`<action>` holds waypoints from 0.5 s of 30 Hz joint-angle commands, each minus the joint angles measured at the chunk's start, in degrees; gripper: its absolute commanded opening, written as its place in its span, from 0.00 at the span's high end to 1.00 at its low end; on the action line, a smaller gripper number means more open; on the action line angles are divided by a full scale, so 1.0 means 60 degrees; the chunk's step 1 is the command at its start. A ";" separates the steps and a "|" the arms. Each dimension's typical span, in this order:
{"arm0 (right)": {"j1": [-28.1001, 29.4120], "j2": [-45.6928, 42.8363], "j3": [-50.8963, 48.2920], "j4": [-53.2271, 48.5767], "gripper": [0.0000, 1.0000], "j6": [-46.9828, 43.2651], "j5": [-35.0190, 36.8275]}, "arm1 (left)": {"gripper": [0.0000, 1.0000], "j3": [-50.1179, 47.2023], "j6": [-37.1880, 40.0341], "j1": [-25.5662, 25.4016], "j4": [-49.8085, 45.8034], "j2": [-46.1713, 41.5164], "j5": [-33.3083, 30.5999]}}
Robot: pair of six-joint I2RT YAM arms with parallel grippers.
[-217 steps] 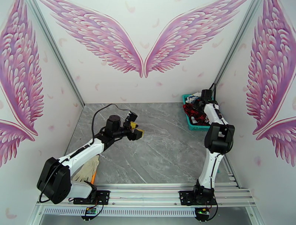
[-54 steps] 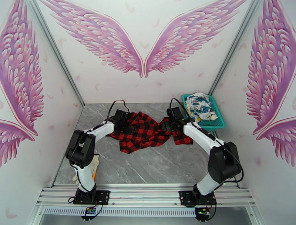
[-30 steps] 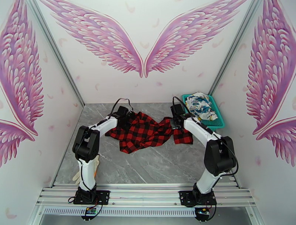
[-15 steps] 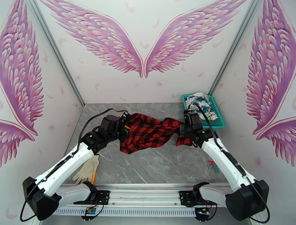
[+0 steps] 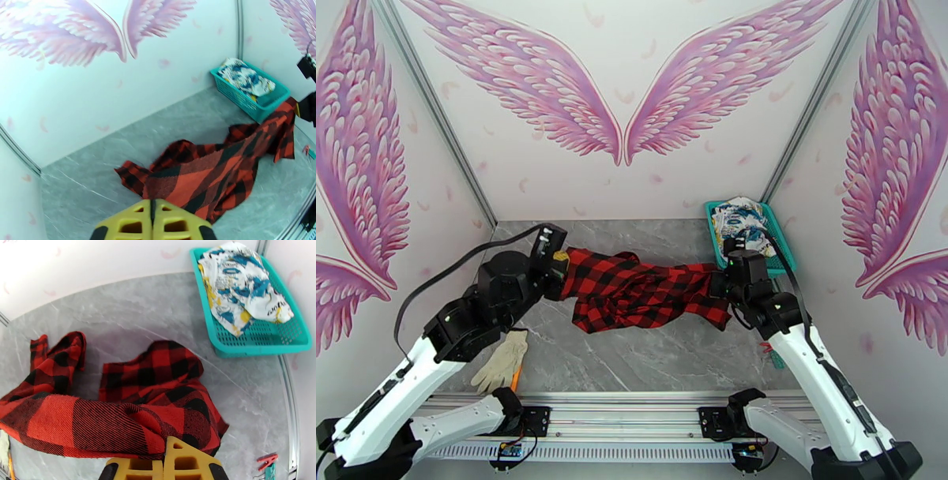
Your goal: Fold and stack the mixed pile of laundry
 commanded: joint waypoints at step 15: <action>0.0159 0.0479 0.4247 0.0175 1.00 -0.0787 -0.5335 | 1.00 0.6971 0.4011 0.1331 0.0784 0.1772 0.0264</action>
